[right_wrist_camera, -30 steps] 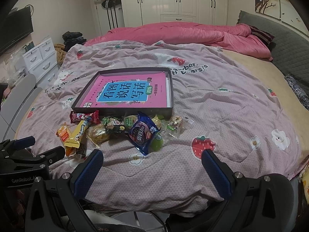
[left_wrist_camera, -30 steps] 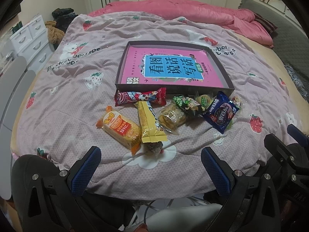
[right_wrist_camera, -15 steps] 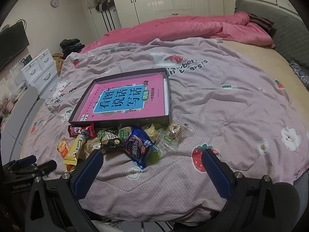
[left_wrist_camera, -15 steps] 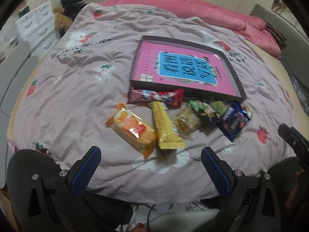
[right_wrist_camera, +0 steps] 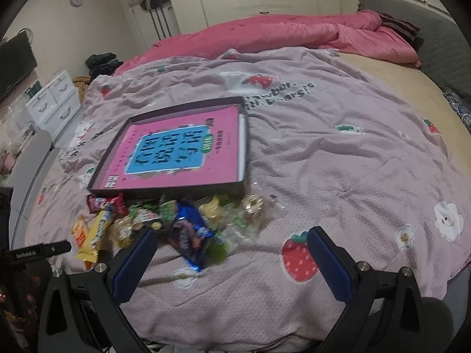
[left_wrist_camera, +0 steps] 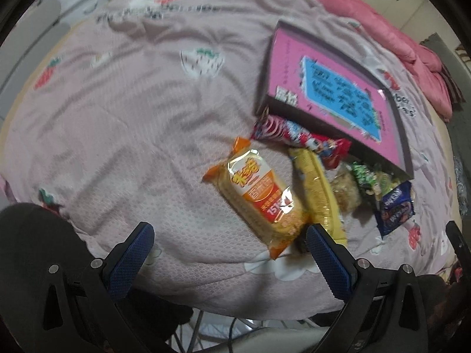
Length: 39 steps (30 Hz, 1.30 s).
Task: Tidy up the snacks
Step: 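Grasp the orange biscuit pack with the left tool while the right tool grasps a clear candy bag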
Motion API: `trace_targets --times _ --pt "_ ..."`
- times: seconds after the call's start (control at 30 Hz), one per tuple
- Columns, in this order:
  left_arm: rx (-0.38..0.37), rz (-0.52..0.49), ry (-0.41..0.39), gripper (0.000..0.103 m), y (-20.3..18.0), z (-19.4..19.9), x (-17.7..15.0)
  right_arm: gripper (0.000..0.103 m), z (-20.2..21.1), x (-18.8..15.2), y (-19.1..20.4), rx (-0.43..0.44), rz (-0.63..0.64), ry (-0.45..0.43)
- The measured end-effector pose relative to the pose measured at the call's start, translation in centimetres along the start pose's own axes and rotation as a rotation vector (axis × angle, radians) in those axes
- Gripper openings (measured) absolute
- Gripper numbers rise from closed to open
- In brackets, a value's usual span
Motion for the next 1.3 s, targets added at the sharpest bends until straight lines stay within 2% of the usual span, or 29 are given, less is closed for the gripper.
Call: trace_targets --times 0.23,0.4,0.57,0.63,0.7,0.77,0.87,0.93,1.03,1.13,1.3 --pt "0.022 0.057 0.049 0.103 -0.8 -3.1 0.3 0.099 -3.3 -0.2 -2.8 -0.054 -0.04 0.07" --pt "0.034 0.088 0.056 0.102 -1.5 -4.7 0.5 0.087 -6.6 -0.7 -3.9 -0.05 -0.096 0.161" --pt "0.031 0.09 0.04 0.09 -2.1 -5.0 0.8 0.075 -9.6 -1.3 -5.1 -0.036 -0.225 0.227" --pt "0.026 0.083 0.029 0.08 -2.5 -5.2 1.0 0.072 -10.4 -1.4 -5.2 -0.039 -0.249 0.234" --pt "0.032 0.064 0.022 0.075 -3.4 -5.5 1.3 0.071 -11.5 -1.5 -5.0 -0.058 -0.247 0.244" --pt "0.031 0.053 0.014 0.069 -4.0 -5.7 1.5 0.063 -12.2 -1.4 -4.4 -0.056 -0.228 0.238" --pt "0.007 0.036 0.007 0.052 -4.7 -5.9 1.5 0.058 -12.9 -1.4 -3.1 -0.068 -0.128 0.225" --pt "-0.012 0.035 0.008 0.049 -4.9 -6.2 1.5 0.057 -12.7 -1.5 -2.9 -0.067 -0.099 0.212" --pt "-0.045 0.06 0.009 0.046 -4.4 -6.3 1.5 0.047 -12.1 -1.8 -3.7 -0.036 -0.128 0.204" --pt "-0.069 0.058 0.02 0.035 -4.2 -6.3 1.3 0.044 -11.3 -2.1 -4.2 -0.009 -0.151 0.201" --pt "-0.089 0.041 0.019 0.033 -3.8 -5.8 1.1 0.043 -9.9 -2.0 -4.5 0.014 -0.167 0.176"
Point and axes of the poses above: each gripper's, at about its wrist camera, not at the fingertips, and z roughly against the way its jaws point, y to its left, x to its top, the point moved 1 cm from there along -z, roughly the way its jaws point, and after that the axes turned 15 degrees about -y, right-handed, at the moved point
